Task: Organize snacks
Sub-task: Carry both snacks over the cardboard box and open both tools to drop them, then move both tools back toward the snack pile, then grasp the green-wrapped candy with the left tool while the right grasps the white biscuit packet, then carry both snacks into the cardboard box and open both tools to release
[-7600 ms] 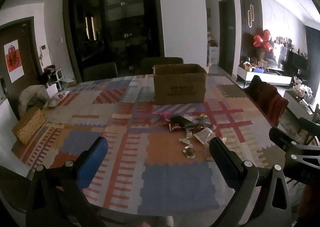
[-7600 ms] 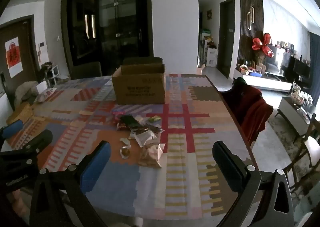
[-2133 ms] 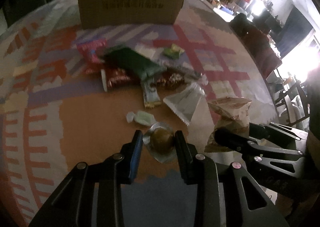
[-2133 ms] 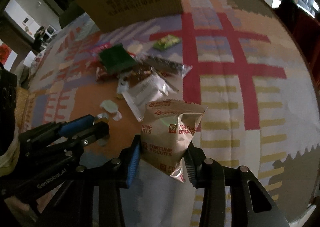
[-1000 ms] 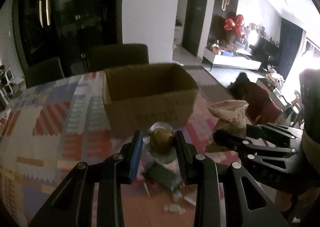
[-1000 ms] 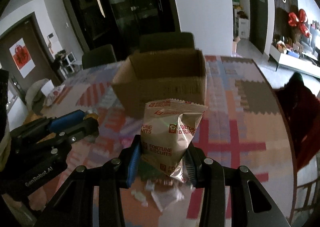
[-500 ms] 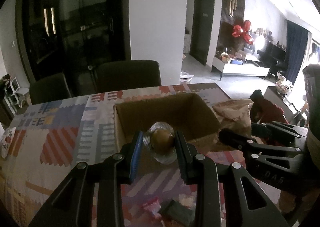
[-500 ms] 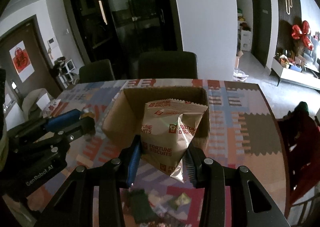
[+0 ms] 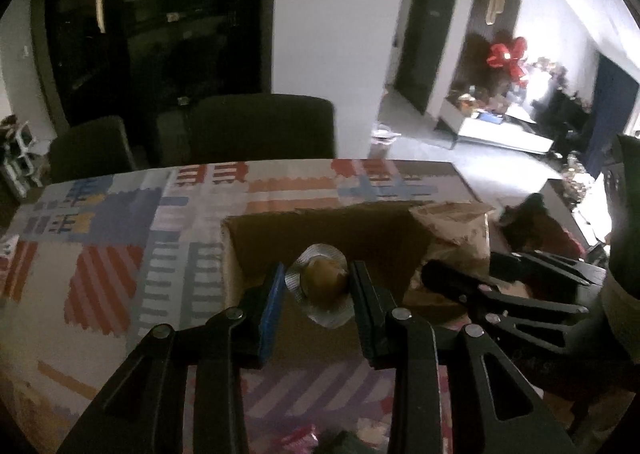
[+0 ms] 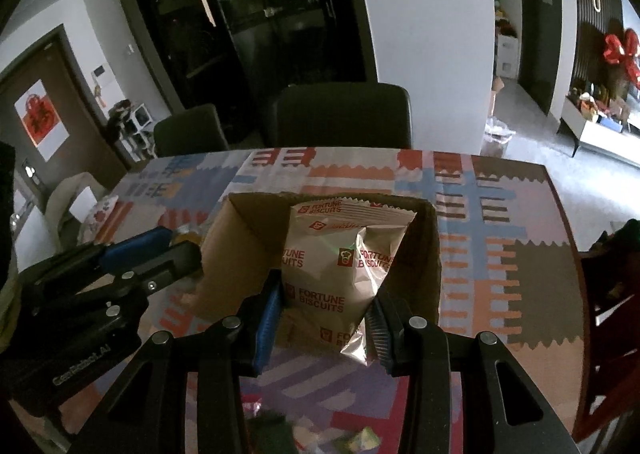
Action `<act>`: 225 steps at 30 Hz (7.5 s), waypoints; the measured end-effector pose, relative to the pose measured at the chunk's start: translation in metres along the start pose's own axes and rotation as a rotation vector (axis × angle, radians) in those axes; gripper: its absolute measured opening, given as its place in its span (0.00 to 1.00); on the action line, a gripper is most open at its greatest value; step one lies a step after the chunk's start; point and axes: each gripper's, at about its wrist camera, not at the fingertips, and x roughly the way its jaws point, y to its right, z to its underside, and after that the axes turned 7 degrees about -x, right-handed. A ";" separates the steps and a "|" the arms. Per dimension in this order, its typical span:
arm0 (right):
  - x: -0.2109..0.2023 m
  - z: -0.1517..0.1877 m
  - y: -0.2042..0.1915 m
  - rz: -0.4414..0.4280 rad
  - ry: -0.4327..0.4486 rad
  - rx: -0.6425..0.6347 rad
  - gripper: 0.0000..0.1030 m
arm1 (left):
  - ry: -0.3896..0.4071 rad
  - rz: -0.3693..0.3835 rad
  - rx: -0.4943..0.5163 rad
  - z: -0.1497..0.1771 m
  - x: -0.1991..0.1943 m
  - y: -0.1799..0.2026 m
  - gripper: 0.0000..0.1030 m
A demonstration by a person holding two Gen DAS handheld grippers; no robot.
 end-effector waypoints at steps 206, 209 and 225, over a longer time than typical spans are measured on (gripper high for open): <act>0.005 -0.004 -0.003 0.024 0.039 0.032 0.39 | 0.088 0.062 0.067 -0.012 -0.011 -0.011 0.27; 0.010 -0.005 0.000 0.051 0.040 0.032 0.41 | 0.080 0.031 0.049 -0.013 0.000 -0.014 0.44; -0.029 0.017 -0.010 0.067 0.082 -0.006 0.66 | 0.129 -0.009 0.032 0.012 -0.048 -0.014 0.55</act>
